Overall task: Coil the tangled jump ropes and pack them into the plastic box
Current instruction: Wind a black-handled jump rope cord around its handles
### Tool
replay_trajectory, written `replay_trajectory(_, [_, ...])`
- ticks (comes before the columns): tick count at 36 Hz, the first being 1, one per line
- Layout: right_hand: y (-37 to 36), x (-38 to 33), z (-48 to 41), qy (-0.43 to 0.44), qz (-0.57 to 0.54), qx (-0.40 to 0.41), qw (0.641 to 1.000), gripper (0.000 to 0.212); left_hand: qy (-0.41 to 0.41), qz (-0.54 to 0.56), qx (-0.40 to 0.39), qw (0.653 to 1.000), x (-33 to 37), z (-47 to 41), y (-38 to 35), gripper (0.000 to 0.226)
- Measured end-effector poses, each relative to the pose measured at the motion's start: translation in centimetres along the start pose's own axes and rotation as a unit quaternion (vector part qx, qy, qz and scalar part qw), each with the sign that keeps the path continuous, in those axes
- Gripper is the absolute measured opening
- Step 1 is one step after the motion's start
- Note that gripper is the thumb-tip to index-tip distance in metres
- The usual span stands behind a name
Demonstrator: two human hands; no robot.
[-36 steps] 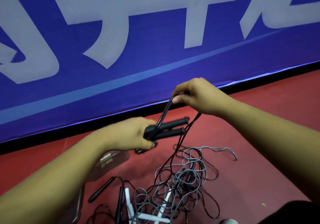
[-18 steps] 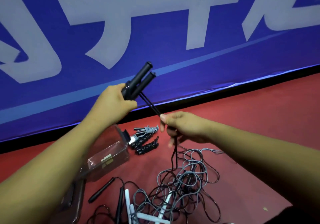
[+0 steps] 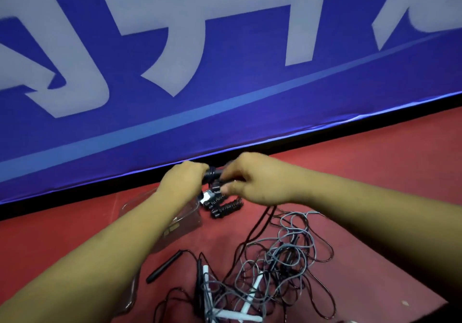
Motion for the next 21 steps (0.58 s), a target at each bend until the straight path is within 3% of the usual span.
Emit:
replay_trajectory(3, [1.6, 1.7, 0.3, -0.041, 0.052, 0.097, 0.993, 0.016, -0.091, -0.073, -0.066, 0.991, 1.9, 0.5, -0.6, 0.021])
replay_trajectory(8, [2.8, 6.6, 1.1, -0.109, 0.031, 0.181, 0.977, 0.013, -0.192, -0.121, -0.062, 0.972, 5.0, 1.0, 0.3, 0.023])
replay_trajectory(13, [2.4, 9.8, 1.6, -0.135, -0.039, 0.174, 0.975, 0.003, -0.299, 0.001, -0.045, 0.953, 7.3, 2.2, 1.7, 0.014])
replay_trajectory(14, [2.2, 9.9, 1.6, -0.133, -0.058, 0.165, 0.976, 0.005, -0.312, 0.048, -0.043, 0.948, 7.7, 2.6, 2.1, 0.021])
replay_trajectory(17, [1.7, 9.8, 1.9, -0.098, -0.165, 0.147, 0.97, 0.007, -0.285, 0.194, -0.023, 0.938, 8.1, 3.5, 3.7, 0.036])
replay_trajectory(19, [1.5, 9.8, 2.3, -0.095, -0.24, 0.145, 0.955, 0.019, -0.223, 0.276, 0.001, 0.935, 7.6, 3.5, 4.6, 0.033])
replay_trajectory(21, [0.7, 9.5, 2.4, -0.133, -0.297, 0.095, 0.941, 0.027, -0.171, 0.314, 0.011, 0.934, 6.9, 3.2, 5.1, 0.024])
Point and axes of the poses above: each hand's wrist, its own z-axis away from the middle knuckle, its own y-axis out of the back of the hand, x = y × z, the point moved 1 cm from there along -z, towards the middle knuckle, and after that the axes turned 11 degrees about -x, right-handed, at the moved point
